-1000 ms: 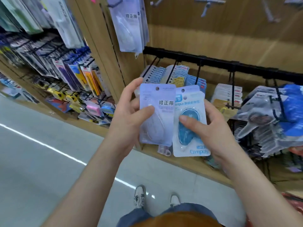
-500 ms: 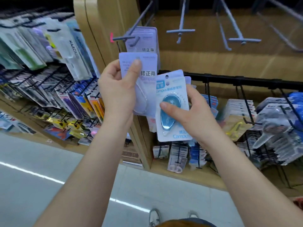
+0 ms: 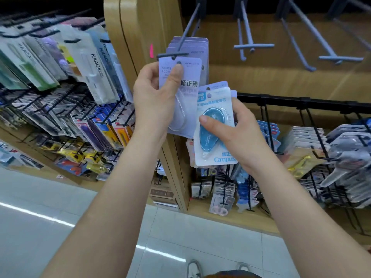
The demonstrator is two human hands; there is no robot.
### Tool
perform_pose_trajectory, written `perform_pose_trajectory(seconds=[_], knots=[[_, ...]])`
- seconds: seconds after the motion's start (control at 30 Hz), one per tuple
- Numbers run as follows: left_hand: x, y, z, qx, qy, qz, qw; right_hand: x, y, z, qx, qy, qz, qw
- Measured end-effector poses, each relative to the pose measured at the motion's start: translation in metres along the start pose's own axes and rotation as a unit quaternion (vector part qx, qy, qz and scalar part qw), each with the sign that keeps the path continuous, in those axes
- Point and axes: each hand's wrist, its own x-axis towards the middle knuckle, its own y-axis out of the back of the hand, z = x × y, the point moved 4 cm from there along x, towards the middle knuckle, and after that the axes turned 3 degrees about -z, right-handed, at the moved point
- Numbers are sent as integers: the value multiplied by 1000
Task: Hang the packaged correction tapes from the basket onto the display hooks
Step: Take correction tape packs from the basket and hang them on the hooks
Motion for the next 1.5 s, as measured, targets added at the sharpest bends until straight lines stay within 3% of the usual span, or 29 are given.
perform_pose_trajectory(seconds=[0.1, 0.2, 0.33, 0.57, 0.83, 1.33, 1.5], knots=[[-15, 4, 1, 113, -49, -58, 991, 3, -2, -1, 11, 2, -2, 1000], [-42, 14, -9, 138, -52, -94, 985, 2, 2, 1, 20, 1, -1, 1000], [-41, 21, -17, 110, -56, -44, 991, 2, 1, 9, 52, -6, 0, 999], [-28, 16, -4, 21, -59, 32, 998, 3, -1, 4, 29, 4, -82, 996], [1, 6, 20, 3, -127, 46, 991, 7, -5, -2, -26, 3, -108, 994], [9, 2, 21, -22, -39, 22, 999, 12, -3, -3, -65, 4, -99, 993], [-7, 5, 20, 113, -46, -50, 991, 18, 3, -7, -60, 12, -60, 996]])
